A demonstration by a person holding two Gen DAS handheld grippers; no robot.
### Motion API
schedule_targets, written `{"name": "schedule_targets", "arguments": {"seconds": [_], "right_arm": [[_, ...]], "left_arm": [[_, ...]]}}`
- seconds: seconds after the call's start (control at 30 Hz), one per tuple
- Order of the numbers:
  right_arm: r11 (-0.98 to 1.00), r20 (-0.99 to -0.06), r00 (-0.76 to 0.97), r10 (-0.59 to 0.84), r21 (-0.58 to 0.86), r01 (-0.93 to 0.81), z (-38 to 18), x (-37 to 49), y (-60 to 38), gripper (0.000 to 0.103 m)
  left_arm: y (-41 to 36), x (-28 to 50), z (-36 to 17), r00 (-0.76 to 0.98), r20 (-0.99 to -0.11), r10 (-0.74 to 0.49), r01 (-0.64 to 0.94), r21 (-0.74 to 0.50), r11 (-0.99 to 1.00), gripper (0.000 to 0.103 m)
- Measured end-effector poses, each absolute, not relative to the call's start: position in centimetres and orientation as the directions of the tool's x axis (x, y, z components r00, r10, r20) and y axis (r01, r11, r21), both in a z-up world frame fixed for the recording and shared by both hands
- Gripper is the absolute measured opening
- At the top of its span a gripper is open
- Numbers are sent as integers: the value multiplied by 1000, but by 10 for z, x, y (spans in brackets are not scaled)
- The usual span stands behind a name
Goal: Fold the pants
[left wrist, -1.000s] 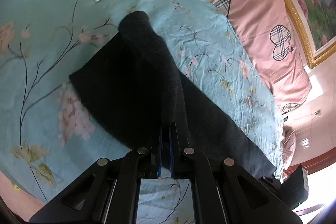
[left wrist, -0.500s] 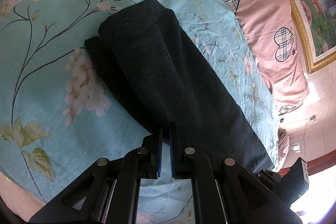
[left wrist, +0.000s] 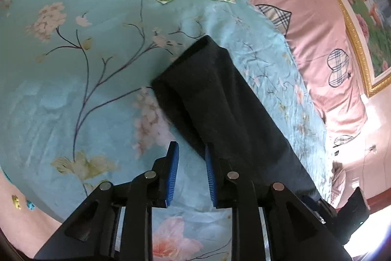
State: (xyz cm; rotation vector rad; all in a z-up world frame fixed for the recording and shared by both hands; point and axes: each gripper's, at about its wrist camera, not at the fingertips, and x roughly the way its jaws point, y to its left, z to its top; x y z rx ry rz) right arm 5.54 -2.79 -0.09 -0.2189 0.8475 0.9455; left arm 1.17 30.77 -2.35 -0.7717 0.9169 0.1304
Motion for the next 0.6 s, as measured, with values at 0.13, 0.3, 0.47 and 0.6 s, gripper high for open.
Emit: {"name": "schedule_targets", "arguments": {"seconds": [0.13, 0.3, 0.47, 0.6], "right_arm": [[617, -696, 314, 646, 234, -752, 5, 69, -32, 34], [654, -668, 338, 663, 298, -695, 9, 87, -37, 34], [713, -659, 372, 654, 372, -594, 10, 124, -43, 34], [746, -674, 374, 637, 416, -521, 4, 167, -43, 34]], "left_arm": [[313, 15, -27, 616, -750, -241, -426, -575, 699, 39], [314, 22, -17, 634, -733, -247, -408, -589, 697, 64], [318, 36, -11, 606, -784, -138, -467, -491, 736, 70], [323, 41, -18, 597, -791, -133, -481, -485, 730, 70]]}}
